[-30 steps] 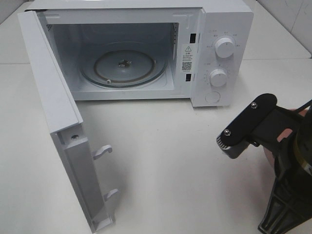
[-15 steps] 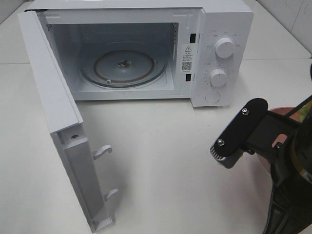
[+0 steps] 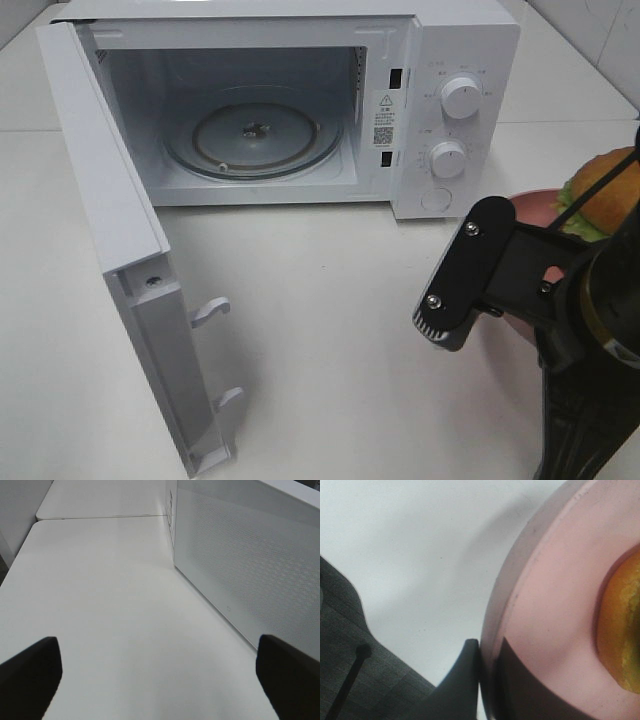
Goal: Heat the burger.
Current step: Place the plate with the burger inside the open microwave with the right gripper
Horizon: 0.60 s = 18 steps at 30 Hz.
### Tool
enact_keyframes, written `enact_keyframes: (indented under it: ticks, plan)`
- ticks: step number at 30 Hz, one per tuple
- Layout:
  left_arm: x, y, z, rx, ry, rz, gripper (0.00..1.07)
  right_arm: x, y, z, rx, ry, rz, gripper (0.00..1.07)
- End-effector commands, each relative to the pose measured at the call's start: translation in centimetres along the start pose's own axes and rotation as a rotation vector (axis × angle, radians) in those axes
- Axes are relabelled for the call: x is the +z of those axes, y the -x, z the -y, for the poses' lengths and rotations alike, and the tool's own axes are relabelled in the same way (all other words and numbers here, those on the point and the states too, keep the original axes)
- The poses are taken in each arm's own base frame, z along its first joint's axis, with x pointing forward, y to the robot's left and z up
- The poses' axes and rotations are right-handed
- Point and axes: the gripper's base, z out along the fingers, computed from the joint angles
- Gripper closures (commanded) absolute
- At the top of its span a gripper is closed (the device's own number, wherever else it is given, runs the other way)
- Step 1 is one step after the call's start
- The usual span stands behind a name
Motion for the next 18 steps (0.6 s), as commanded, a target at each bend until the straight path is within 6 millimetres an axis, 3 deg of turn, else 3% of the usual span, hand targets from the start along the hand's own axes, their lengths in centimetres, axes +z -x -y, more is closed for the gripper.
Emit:
enact_keyframes:
  ticks: [1, 18]
  plan:
    - [-0.2, -0.1, 0.1, -0.002, -0.004, 0.02, 0.09, -0.1, 0.4, 0.4, -0.113, -0.045, 0.045, 1.07]
    - [-0.2, -0.1, 0.1, -0.002, -0.004, 0.02, 0.09, -0.3, 1.9, -0.1, -0.441, -0.038, 0.221, 1.06]
